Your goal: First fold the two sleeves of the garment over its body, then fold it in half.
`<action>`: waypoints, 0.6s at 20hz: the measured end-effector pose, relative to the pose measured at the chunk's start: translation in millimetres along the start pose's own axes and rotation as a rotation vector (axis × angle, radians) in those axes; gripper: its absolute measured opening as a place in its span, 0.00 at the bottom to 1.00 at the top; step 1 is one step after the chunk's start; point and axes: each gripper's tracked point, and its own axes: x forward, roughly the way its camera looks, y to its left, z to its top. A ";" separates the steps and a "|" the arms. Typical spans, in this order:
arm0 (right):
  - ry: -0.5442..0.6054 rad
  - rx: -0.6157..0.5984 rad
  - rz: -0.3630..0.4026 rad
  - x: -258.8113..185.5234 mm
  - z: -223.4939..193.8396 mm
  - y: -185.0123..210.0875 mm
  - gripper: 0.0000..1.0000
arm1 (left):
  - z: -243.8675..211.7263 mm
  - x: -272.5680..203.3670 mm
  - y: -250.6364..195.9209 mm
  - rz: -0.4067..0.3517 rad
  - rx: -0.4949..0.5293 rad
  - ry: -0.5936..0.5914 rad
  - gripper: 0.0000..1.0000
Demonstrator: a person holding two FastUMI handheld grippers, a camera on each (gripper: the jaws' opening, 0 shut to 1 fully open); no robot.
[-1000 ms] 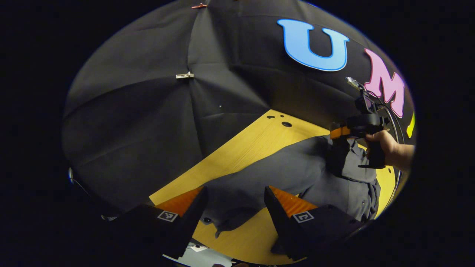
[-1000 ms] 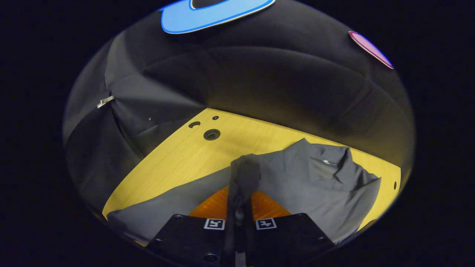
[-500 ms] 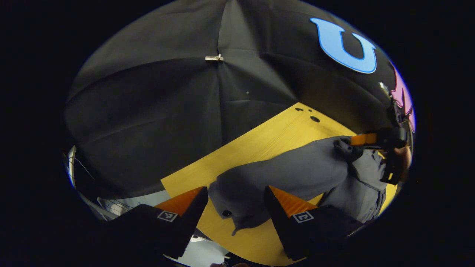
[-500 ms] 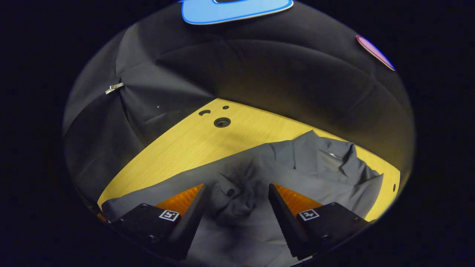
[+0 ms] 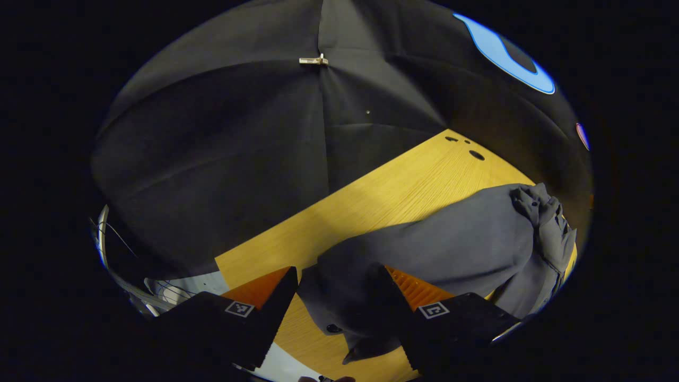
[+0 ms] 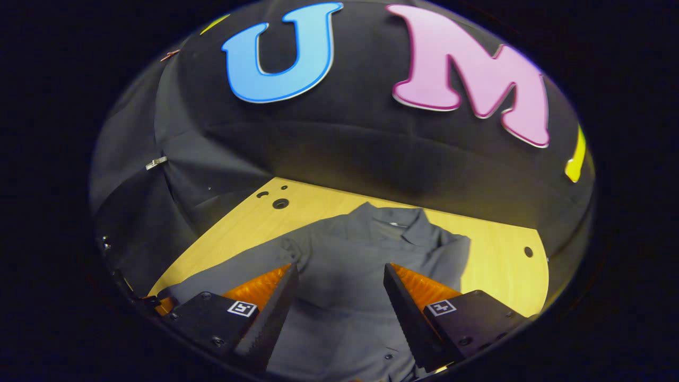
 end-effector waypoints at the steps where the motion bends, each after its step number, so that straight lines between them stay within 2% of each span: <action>1: -0.006 -0.004 -0.031 -13.8 -3.0 -15.7 0.99 | -2.9 4.0 0.2 0.005 0.001 0.017 0.92; 2: -0.011 -0.008 -0.061 -26.5 -7.0 -30.4 1.00 | -1.5 4.7 -1.2 0.013 0.018 0.009 0.96; 5: -0.016 0.023 -0.149 -71.2 -21.5 -70.8 0.99 | 0.6 8.6 -12.5 -0.012 0.082 0.006 0.98; 6: -0.017 0.044 -0.174 -84.9 -27.4 -81.4 1.00 | -1.7 9.5 -17.6 -0.028 0.096 0.016 0.88; 8: -0.013 0.073 -0.224 -111.3 -42.7 -101.0 0.99 | 0.4 11.9 -26.1 -0.056 0.124 0.019 0.81; 12: -0.001 0.098 -0.293 -143.4 -69.3 -130.5 0.99 | -1.5 11.0 -46.2 -0.090 0.211 0.013 0.28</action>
